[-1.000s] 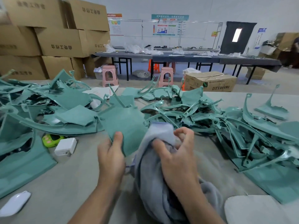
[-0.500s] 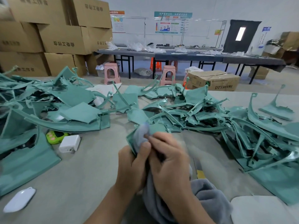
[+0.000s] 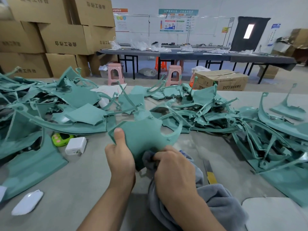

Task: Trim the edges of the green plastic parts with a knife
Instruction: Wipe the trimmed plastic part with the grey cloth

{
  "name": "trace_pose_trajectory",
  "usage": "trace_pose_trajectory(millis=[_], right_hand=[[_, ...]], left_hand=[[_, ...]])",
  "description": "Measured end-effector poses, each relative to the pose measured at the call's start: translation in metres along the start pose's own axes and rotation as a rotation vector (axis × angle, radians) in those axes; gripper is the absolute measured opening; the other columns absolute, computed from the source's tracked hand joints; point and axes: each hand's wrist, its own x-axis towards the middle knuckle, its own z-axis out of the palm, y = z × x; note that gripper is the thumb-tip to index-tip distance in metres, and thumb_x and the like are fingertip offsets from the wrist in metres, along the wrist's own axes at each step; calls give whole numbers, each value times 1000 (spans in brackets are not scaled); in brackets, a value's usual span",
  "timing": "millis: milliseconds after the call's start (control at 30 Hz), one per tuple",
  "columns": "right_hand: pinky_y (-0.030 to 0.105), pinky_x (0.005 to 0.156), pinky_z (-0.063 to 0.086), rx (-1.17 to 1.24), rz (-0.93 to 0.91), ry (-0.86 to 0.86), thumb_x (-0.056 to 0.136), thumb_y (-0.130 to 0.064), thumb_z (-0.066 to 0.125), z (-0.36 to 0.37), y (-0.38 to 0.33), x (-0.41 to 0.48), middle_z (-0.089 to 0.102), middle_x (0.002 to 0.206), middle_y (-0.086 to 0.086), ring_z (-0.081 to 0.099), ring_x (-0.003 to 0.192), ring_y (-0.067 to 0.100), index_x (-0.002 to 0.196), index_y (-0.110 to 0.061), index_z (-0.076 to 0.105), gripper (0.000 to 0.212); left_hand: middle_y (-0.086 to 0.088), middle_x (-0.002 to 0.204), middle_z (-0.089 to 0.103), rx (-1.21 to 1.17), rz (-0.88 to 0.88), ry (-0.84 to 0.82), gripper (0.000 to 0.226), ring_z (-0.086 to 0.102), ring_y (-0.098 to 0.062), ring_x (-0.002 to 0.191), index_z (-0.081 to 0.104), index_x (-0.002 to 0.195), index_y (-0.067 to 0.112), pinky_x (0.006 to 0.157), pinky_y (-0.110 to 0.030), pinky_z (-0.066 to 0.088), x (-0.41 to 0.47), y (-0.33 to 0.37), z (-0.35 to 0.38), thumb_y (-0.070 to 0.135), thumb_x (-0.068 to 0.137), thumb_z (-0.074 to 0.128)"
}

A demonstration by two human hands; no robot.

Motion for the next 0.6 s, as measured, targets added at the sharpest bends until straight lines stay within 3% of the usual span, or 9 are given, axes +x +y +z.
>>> trace_pose_trajectory(millis=[100,167,233,300,367,433,467,533,600], right_hand=[[31,66,36,-23,114,77,94,-24,55,-4,11,2,52,94,-9,52,77,14,82,-27,68,18],[21,67,40,176,158,195,93,-16,57,-9,24,6,61,93,-12,54,75,5,79,-30,71,24],[11,69,43,421,209,325,91,-10,63,-17,37,8,69,86,-15,61,77,-1,82,-32,76,27],[14,70,48,670,282,418,90,-9,70,-24,47,9,74,81,-20,67,79,-2,85,-38,75,31],[14,69,46,677,297,502,91,-14,71,-27,54,11,73,80,-20,67,79,0,82,-40,72,28],[22,67,44,395,250,471,94,-26,66,-28,58,12,67,72,-15,63,75,7,76,-30,70,19],[29,68,45,248,226,399,95,-32,62,-27,58,11,63,69,-12,60,74,13,71,-24,65,26],[38,71,47,113,189,200,95,-44,53,-24,58,8,59,66,-4,56,71,21,64,-19,56,39],[41,71,49,96,182,-3,93,-56,46,-24,58,6,62,69,-2,59,72,22,69,-20,57,44]], left_hand=[[6,80,70,12,-30,150,46,68,-13,75,64,78,17,65,-32,53,16,2,-9,62,83,54],[10,87,71,31,54,189,41,69,-14,86,66,84,19,71,-32,54,25,9,-16,58,87,53],[19,78,70,107,254,174,41,66,0,81,63,78,20,71,-23,53,29,15,-24,58,88,51],[30,64,62,240,528,74,42,55,13,64,54,67,26,61,-8,41,24,18,-30,60,92,48],[31,64,59,435,852,-117,40,52,11,64,63,75,30,64,-2,37,13,14,-33,57,100,46],[21,95,72,695,1123,-370,28,61,9,89,77,101,29,87,-3,41,4,6,-32,46,98,55],[15,111,73,847,1162,-511,28,63,3,108,78,109,28,101,-8,39,1,2,-30,41,91,61],[16,137,62,1145,943,-808,51,50,-4,135,74,120,37,118,-18,26,-2,-4,-27,42,70,64],[20,146,54,1174,546,-1039,74,42,-1,140,65,127,49,119,-25,30,3,-4,-29,48,54,60]])
